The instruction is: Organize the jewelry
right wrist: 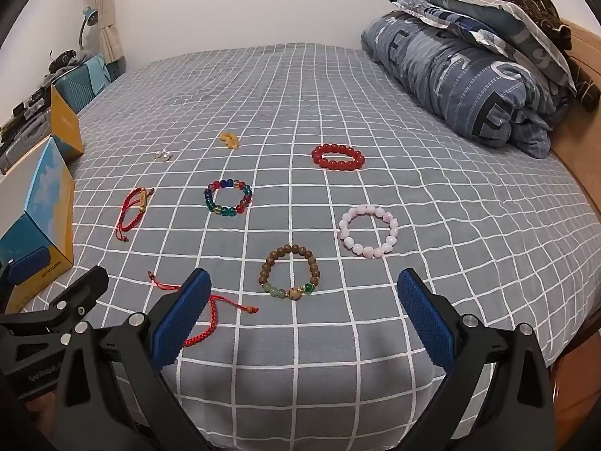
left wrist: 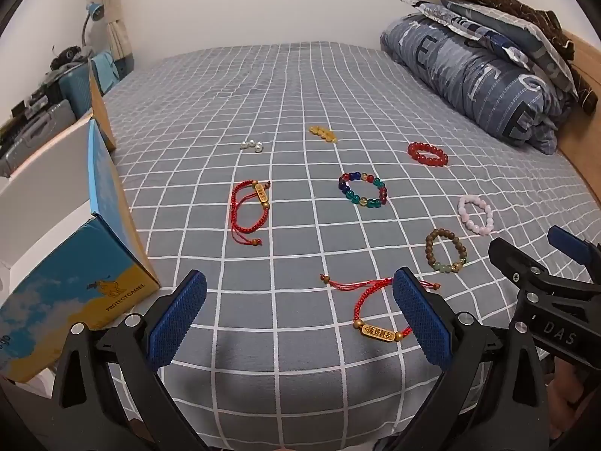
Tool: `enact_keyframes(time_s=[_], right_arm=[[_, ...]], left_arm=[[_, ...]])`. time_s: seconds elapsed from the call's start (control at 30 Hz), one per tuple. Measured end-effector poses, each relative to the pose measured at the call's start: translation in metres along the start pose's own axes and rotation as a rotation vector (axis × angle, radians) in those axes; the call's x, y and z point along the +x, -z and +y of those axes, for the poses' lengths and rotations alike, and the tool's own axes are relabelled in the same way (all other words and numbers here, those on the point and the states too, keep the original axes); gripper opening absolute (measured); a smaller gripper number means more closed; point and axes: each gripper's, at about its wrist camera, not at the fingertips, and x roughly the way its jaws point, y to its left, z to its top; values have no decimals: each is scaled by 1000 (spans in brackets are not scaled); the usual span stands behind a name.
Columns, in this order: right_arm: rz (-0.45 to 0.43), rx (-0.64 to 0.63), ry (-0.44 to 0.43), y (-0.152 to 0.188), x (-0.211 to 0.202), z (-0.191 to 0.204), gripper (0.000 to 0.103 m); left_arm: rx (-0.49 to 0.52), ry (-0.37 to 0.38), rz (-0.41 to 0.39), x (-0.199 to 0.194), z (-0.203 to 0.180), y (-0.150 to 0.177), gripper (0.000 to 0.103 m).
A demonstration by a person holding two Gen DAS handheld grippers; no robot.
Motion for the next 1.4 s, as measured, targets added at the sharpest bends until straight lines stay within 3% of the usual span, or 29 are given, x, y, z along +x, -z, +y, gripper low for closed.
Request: enact_keyframes(time_s=[1.4], right_arm=[[-1,0,-7,1,2,1,96]], left_arm=[[-3,-21,-6,1,5,0,97]])
